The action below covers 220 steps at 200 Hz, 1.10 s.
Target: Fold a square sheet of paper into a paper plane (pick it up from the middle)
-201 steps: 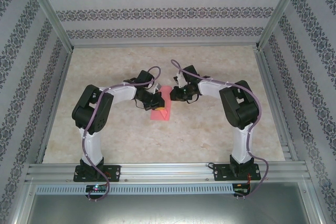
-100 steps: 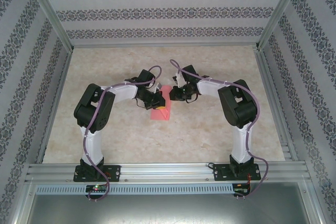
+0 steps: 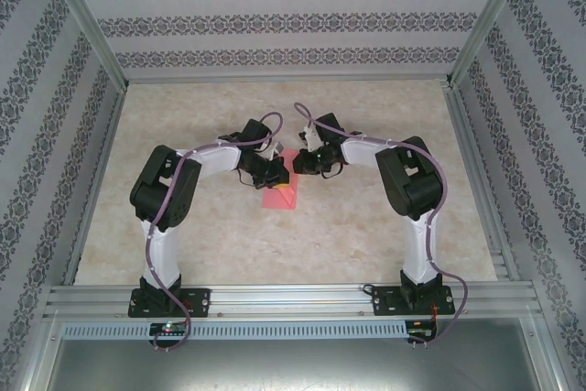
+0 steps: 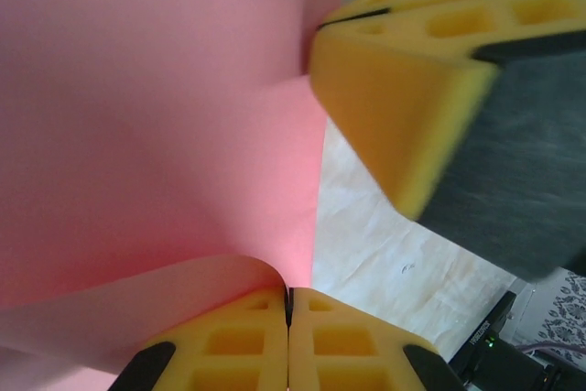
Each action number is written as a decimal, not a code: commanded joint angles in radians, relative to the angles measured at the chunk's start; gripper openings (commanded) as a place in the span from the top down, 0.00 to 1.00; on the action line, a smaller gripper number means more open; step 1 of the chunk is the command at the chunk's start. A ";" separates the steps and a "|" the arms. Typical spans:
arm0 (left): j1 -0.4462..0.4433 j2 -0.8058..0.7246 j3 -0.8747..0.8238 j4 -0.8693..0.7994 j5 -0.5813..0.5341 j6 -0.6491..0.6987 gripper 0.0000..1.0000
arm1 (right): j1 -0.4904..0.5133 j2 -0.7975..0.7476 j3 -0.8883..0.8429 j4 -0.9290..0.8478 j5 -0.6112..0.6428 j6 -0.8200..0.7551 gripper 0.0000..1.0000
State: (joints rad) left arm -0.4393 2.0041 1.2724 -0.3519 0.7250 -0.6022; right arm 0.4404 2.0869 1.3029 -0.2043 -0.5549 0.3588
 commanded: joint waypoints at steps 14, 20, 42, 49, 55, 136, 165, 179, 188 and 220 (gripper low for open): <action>-0.012 0.033 0.034 -0.013 -0.024 0.003 0.92 | 0.011 0.039 0.013 -0.035 0.009 -0.033 0.88; -0.012 0.035 0.034 -0.011 -0.025 0.000 0.92 | 0.011 0.038 0.010 -0.035 0.009 -0.034 0.88; -0.013 0.042 0.041 -0.014 -0.033 0.001 0.92 | 0.011 0.037 0.006 -0.039 0.012 -0.038 0.88; -0.013 0.044 0.043 -0.018 -0.037 0.003 0.92 | 0.011 0.033 0.003 -0.039 0.013 -0.038 0.88; -0.013 0.046 0.045 -0.019 -0.041 0.005 0.92 | 0.011 0.030 0.001 -0.039 0.012 -0.039 0.89; -0.015 0.065 0.065 -0.021 -0.085 0.002 0.92 | 0.013 0.019 -0.021 -0.037 0.014 -0.041 0.89; -0.016 0.071 0.064 -0.024 -0.087 0.010 0.92 | 0.012 0.021 -0.024 -0.038 0.016 -0.044 0.89; -0.015 0.073 0.064 -0.031 -0.091 0.014 0.92 | 0.013 0.021 -0.027 -0.038 0.015 -0.044 0.89; -0.015 0.072 0.062 -0.034 -0.097 0.017 0.92 | 0.013 0.020 -0.028 -0.035 0.015 -0.045 0.89; -0.015 0.071 0.062 -0.042 -0.117 0.022 0.92 | 0.009 0.020 -0.030 -0.035 0.015 -0.044 0.89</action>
State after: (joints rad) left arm -0.4454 2.0598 1.3136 -0.3588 0.6502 -0.6025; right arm 0.4412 2.0933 1.3041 -0.1982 -0.5594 0.3370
